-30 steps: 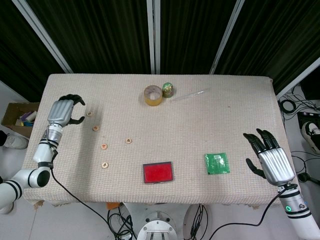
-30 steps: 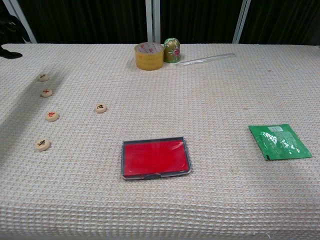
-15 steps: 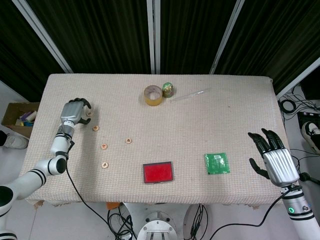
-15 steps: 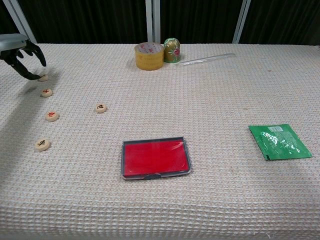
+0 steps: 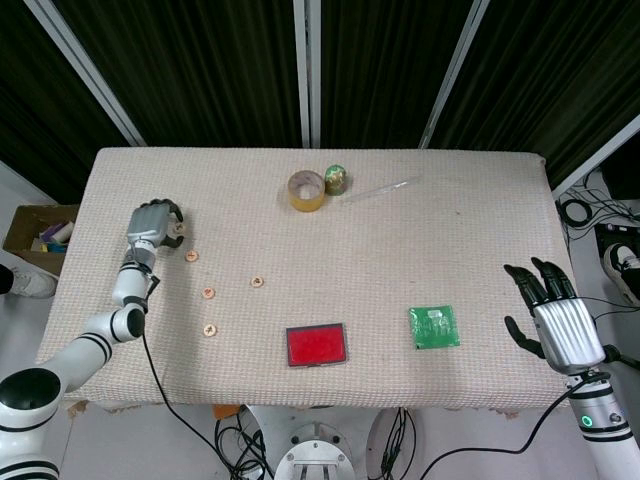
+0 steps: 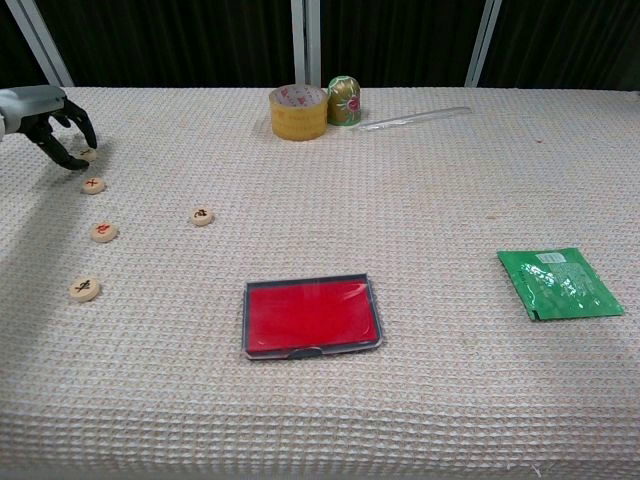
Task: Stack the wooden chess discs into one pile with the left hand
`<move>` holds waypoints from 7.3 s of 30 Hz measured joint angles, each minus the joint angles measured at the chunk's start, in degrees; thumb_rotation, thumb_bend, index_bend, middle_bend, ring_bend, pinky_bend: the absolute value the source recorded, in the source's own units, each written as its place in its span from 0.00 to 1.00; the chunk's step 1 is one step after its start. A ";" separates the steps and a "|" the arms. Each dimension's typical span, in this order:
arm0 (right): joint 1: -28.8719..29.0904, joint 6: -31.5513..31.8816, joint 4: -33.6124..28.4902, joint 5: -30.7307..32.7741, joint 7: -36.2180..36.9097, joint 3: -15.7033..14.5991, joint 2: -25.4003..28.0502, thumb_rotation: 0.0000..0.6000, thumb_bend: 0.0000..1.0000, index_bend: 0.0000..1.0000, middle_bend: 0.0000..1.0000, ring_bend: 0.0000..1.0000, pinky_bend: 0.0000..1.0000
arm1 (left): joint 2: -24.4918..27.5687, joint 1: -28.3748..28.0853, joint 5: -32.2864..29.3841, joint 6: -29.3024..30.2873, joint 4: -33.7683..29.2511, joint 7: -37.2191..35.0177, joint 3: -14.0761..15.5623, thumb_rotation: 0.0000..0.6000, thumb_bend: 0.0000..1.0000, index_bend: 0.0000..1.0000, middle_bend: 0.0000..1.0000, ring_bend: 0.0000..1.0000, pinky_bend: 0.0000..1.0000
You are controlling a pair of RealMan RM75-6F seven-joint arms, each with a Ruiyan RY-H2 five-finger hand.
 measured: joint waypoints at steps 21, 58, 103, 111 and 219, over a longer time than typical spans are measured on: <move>-0.91 -0.20 1.42 -0.12 1.88 0.35 -0.88 1.00 0.30 0.13 0.21 0.04 0.14 | 5.20 1.88 6.93 5.76 -10.23 -2.40 -0.01 1.00 0.43 0.54 0.19 0.12 0.18; -1.19 -1.10 1.22 -0.64 1.63 0.63 -1.26 1.00 0.30 0.13 0.21 0.04 0.14 | 13.62 5.33 5.57 9.37 -28.31 4.35 6.66 1.00 0.41 0.51 0.18 0.12 0.18; -1.58 -1.20 0.86 -0.40 1.24 0.90 -1.28 1.00 0.30 0.13 0.21 0.04 0.14 | 12.60 5.08 4.30 10.38 -27.87 6.70 7.03 1.00 0.30 0.41 0.16 0.12 0.18; -1.70 -1.03 0.89 -0.34 1.41 0.96 -1.28 1.00 0.30 0.13 0.21 0.04 0.14 | 12.42 5.10 4.08 10.58 -27.47 6.80 6.92 1.00 0.29 0.41 0.16 0.12 0.18; -4.90 3.32 2.04 -3.40 3.42 0.29 -1.47 1.00 0.30 0.13 0.21 0.04 0.14 | 14.77 4.74 2.03 12.27 -31.75 10.70 6.71 1.00 0.36 0.49 0.14 0.11 0.17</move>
